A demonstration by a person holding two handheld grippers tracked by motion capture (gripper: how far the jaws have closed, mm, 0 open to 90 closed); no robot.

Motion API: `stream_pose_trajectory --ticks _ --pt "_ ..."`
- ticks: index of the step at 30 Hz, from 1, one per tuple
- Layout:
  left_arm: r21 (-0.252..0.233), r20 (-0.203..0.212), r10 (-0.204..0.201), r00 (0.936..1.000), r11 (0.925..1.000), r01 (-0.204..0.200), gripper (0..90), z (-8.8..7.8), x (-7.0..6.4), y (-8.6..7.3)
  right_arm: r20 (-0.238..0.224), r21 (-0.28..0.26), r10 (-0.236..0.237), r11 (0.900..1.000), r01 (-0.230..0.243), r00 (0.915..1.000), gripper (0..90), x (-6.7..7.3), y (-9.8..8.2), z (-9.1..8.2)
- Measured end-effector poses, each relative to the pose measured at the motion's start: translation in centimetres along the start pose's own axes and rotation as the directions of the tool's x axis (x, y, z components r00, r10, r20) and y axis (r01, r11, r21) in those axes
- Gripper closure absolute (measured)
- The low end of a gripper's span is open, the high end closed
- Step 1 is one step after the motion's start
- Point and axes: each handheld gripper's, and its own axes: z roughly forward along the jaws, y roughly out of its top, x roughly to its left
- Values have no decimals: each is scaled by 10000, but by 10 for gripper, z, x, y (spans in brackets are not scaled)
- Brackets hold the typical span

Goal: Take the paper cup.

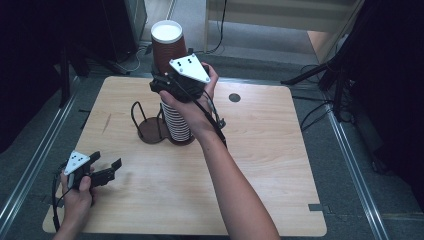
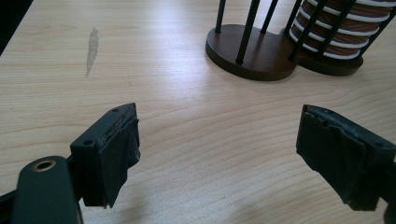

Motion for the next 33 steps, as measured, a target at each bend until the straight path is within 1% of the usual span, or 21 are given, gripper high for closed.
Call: stream_pose_trajectory --ticks 4,8,12,19,24,27,33 --pt "0 -4 -5 10000 10000 5 144 0 0 0 -29 -228 55 9997 -56 10000 95 -2 8 -5" --pt "2 -7 -10 10000 10000 10 144 0 0 0 46 -387 48 9992 -46 10000 95 -6 14 -11" --pt "22 -16 -6 10000 10000 6 144 0 0 0 303 -515 -128 9986 144 9995 95 -14 18 -17" --pt "49 -24 0 10000 10000 0 144 0 0 0 575 -658 -7 9978 45 9983 94 -30 25 -28" --pt "41 -37 -4 10000 10000 4 144 0 0 0 799 -663 36 9978 17 9968 94 -41 24 -35" --pt "34 -34 -24 10000 10000 24 144 0 0 0 940 -642 47 9979 14 9956 94 -49 21 -39" --pt "35 -39 -29 10000 10000 29 144 0 0 0 1245 -567 209 9983 -139 9920 94 -63 14 -47"
